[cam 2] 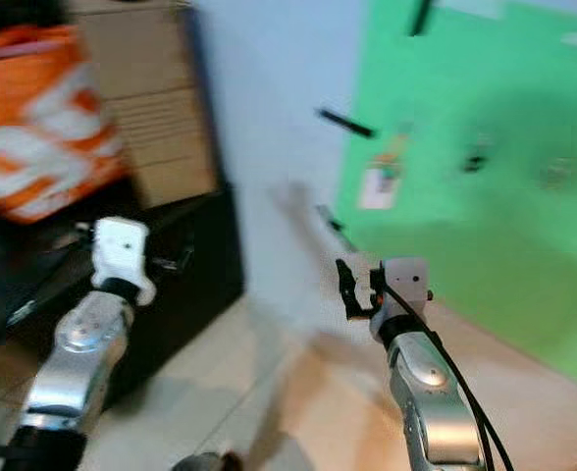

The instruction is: Hang keys on a hook

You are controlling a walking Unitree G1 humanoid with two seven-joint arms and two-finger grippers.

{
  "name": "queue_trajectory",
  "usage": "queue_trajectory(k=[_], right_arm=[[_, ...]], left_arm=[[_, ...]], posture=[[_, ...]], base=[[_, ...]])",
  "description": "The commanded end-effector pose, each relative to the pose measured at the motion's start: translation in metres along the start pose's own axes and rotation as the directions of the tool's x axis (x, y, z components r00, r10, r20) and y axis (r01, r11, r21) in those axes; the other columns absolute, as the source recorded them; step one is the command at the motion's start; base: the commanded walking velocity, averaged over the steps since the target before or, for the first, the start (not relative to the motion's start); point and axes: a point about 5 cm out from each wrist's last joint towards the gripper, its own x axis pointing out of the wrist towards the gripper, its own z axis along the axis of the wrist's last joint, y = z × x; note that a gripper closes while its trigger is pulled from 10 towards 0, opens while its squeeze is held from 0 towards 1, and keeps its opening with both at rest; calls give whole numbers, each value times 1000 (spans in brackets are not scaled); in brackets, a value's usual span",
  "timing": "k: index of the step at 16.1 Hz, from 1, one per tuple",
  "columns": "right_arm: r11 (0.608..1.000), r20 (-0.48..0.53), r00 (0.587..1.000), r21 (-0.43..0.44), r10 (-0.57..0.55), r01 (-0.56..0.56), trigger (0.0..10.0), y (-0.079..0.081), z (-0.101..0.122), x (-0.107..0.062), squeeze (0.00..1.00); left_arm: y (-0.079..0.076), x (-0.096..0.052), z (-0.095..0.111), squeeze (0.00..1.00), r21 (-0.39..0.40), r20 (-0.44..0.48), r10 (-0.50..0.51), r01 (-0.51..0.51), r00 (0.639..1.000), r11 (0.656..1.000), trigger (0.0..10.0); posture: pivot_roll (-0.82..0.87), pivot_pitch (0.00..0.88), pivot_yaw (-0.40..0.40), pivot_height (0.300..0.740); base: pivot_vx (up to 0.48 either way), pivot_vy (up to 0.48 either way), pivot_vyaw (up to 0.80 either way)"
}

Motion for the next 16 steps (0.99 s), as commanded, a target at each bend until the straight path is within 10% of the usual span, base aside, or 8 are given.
queue_trajectory(k=[1, 10, 11, 16], right_arm=[[1000, 3, 1000, 26, 2, -2, 10000, 1, 0, -1, 0], [1000, -25, 1000, 19, -17, 17, 10000, 2, -1, 6, 0], [983, 9, 993, -145, -116, 116, 10000, -4, 3, 11, 0], [998, 88, 994, 1, -63, 63, 10000, -1, 10, 13, 0]], left_arm=[[0, 1, 0, 0, 19, -5, -21, 21, 1000, 1000, 10000], [2, 0, -7, 0, 11, -24, -31, 31, 999, 999, 10000], [5, -1, -8, 0, 15, -27, -23, 23, 999, 1000, 10000], [6, -4, -7, 0, 21, -19, -11, 11, 1000, 1000, 10000]], posture=[[-138, 0, 30, 740], [-112, 0, 24, 740], [-107, 0, 21, 740], [-95, 0, 8, 740]], base=[[0, 0, 725], [212, -122, 269], [337, -277, 0], [338, -273, 0]])
